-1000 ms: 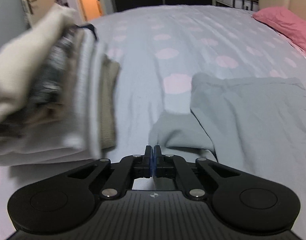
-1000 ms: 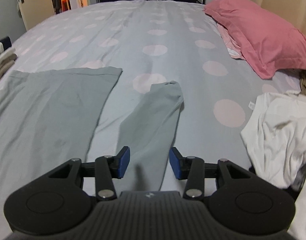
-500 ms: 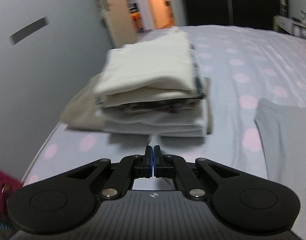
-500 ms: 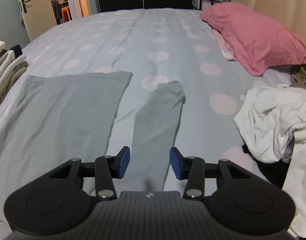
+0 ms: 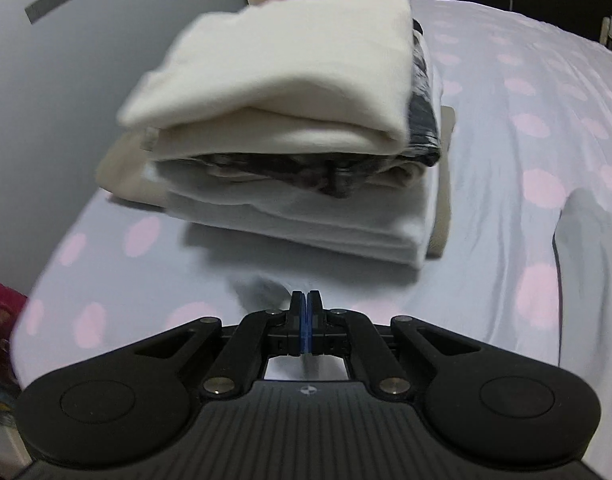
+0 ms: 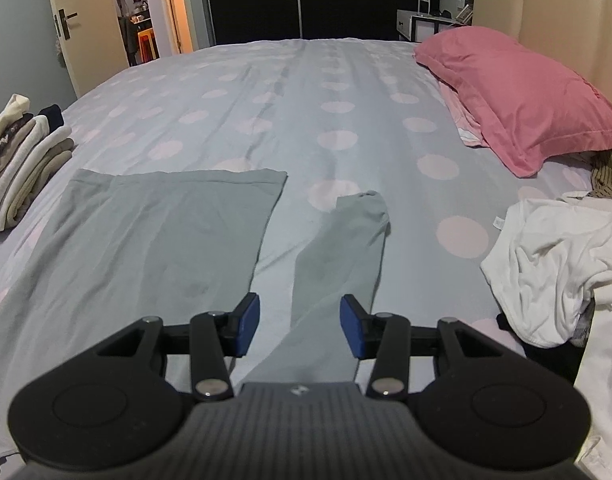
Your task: Fold clothes
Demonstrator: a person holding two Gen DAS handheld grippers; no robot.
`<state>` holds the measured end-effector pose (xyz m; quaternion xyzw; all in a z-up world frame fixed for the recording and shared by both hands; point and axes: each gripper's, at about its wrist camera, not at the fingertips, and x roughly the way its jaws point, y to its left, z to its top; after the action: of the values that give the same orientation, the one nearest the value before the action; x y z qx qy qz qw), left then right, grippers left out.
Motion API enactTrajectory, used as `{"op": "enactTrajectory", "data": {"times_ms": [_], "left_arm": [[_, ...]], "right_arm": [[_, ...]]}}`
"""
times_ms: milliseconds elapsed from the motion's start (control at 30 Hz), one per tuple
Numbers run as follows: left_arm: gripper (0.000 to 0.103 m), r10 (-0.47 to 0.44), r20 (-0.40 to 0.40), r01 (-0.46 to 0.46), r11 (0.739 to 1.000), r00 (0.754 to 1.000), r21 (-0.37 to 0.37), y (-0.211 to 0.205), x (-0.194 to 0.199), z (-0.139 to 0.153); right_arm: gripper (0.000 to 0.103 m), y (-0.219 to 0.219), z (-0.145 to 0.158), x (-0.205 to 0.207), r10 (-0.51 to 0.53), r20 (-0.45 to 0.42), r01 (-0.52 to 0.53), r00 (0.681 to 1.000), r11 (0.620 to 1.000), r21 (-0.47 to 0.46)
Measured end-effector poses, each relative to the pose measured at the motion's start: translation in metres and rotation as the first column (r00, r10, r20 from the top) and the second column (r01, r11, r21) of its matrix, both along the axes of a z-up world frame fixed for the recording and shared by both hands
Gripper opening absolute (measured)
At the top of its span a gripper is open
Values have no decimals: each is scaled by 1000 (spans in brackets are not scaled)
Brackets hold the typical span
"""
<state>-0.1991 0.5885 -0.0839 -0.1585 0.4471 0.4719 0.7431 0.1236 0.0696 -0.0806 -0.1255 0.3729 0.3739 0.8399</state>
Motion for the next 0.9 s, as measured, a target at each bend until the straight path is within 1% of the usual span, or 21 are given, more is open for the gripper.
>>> {"op": "enactTrajectory", "data": {"times_ms": [100, 167, 200, 267, 300, 433, 500, 600, 633, 700, 800, 833, 900], "left_arm": [[0, -22, 26, 24, 998, 999, -59, 4, 20, -18], [2, -67, 49, 71, 993, 997, -90, 6, 30, -28], [5, -85, 60, 91, 991, 995, -102, 6, 34, -31], [22, -95, 72, 103, 988, 993, -113, 8, 35, -35], [25, -104, 79, 113, 987, 991, -116, 9, 34, -35], [43, -171, 120, 183, 977, 978, -105, 5, 15, -29], [43, -181, 140, 193, 978, 973, -75, 3, -3, -19], [44, -165, 194, 183, 980, 967, -76, 11, -34, -8], [43, -148, 199, 164, 984, 969, -69, 15, -45, -6], [43, -75, 198, 89, 994, 977, -58, 27, -67, -7], [43, 35, 231, -12, 995, 972, -99, 47, -90, -19], [43, 53, 239, -27, 994, 969, -109, 51, -94, -24], [43, 56, 232, -30, 993, 971, -113, 57, -94, -37]], "right_arm": [[48, 1, -6, 6, -9, -12, 9, 1000, 1000, -14], [48, 3, -9, 11, -12, -22, 12, 1000, 1000, -20], [48, 5, -11, 12, -12, -24, 12, 1000, 1000, -23], [48, 9, -14, 14, -2, -30, 1, 1000, 1000, -31], [48, 12, -15, 13, 6, -29, -7, 1000, 999, -36], [48, 19, -18, 10, 32, -35, -34, 999, 999, -38], [48, 21, -18, 8, 41, -35, -42, 999, 998, -39], [49, 22, -19, 6, 48, -37, -50, 998, 998, -41], [49, 21, -20, 5, 49, -37, -50, 998, 998, -43], [49, 21, -21, 5, 44, -34, -46, 998, 998, -51], [49, 22, -25, 7, 19, -42, -22, 999, 998, -56], [49, 21, -27, 8, 9, -50, -12, 999, 998, -56], [49, 21, -31, 10, -6, -58, 2, 998, 998, -62]]}}
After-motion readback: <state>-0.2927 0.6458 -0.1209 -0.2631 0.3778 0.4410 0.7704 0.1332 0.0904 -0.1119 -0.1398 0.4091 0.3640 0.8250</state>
